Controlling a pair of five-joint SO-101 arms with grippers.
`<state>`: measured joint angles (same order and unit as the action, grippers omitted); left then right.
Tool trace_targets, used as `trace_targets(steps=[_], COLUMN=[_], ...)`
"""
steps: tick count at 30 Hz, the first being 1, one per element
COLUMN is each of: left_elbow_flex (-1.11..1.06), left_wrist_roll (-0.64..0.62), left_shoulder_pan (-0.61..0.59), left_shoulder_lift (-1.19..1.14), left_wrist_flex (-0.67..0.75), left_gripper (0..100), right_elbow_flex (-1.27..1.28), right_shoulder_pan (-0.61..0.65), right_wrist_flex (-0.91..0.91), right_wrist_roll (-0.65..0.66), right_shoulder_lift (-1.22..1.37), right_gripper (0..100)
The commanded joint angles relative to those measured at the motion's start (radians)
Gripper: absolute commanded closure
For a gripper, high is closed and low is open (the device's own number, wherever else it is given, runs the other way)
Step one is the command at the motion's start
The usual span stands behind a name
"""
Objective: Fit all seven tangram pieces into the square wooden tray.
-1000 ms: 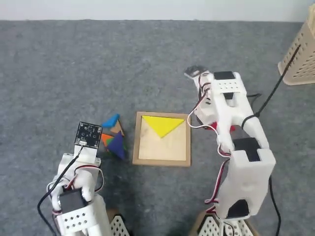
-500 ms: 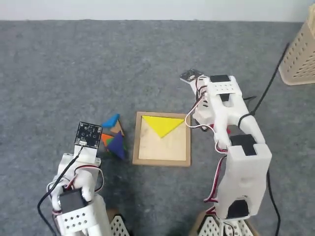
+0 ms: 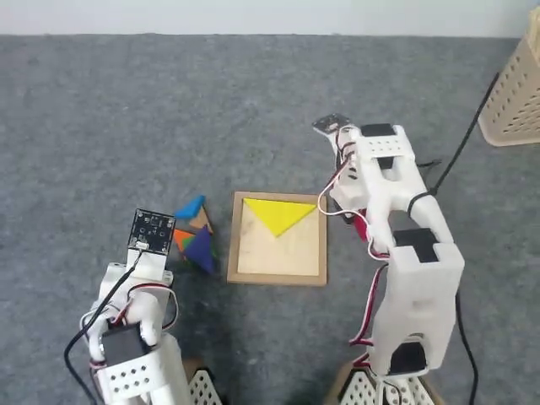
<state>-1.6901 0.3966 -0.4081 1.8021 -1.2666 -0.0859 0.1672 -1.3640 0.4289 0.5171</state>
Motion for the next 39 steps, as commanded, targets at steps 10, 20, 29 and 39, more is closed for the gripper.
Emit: trace_targets(steps=[10,20,29,39], left_elbow_flex=[0.004,0.004,0.004,0.004], left_wrist_roll=[0.014,0.014,0.014,0.014], left_shoulder_pan=[-0.002,-0.002,-0.002,-0.002], left_shoulder_lift=[0.014,0.014,0.014,0.014], left_wrist_flex=[-0.002,-0.002,-0.002,-0.002], left_gripper=[90,90,90,90], right_elbow_flex=[0.153,0.365,0.170,0.080], right_shoulder_pan=[0.119,0.392,0.552,0.625], right_wrist_flex=[0.021,0.185,0.170,0.104], right_wrist_roll=[-0.321,-0.439,-0.640,-0.801], right_shoulder_lift=[-0.476,-0.607,-0.363,-0.259], right_gripper=[99.3,99.3,99.3,99.2])
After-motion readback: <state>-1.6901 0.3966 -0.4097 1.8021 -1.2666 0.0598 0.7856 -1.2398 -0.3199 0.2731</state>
